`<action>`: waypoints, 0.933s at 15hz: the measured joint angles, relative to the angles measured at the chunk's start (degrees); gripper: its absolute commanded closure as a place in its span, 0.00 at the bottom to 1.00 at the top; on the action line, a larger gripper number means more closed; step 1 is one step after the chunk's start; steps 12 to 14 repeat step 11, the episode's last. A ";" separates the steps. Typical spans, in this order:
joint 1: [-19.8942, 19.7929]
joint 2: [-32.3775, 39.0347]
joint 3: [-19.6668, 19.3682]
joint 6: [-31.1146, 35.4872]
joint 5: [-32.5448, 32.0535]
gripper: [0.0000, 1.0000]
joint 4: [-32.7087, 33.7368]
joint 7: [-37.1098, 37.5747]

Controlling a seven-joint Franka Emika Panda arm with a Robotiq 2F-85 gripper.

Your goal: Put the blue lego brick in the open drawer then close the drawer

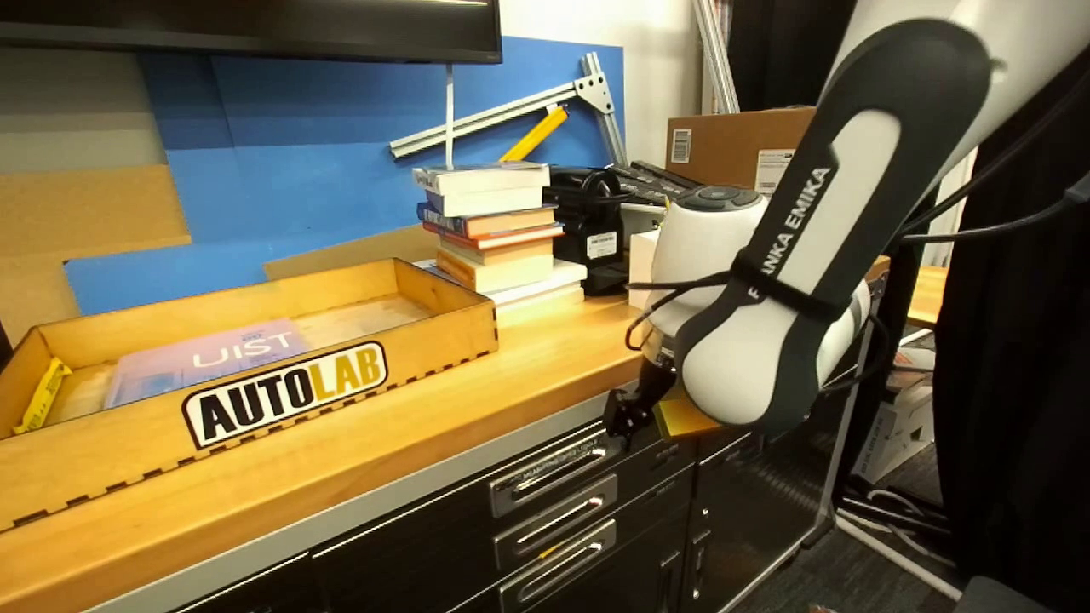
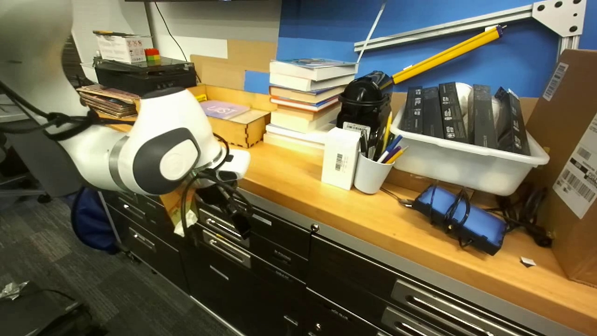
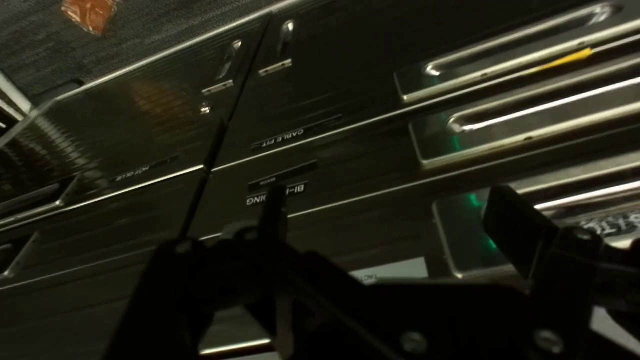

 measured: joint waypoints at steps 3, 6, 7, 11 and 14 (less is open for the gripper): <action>0.10 -9.42 -0.59 -13.32 -2.89 0.00 -0.56 -8.10; -6.71 -18.52 6.51 -27.73 -3.72 0.00 -0.26 -16.80; -10.64 -20.89 10.98 -32.21 -1.92 0.00 0.13 -20.80; -14.91 -29.77 18.33 -48.76 7.32 0.00 4.81 -34.89; -14.91 -29.77 18.33 -48.76 7.32 0.00 4.81 -34.89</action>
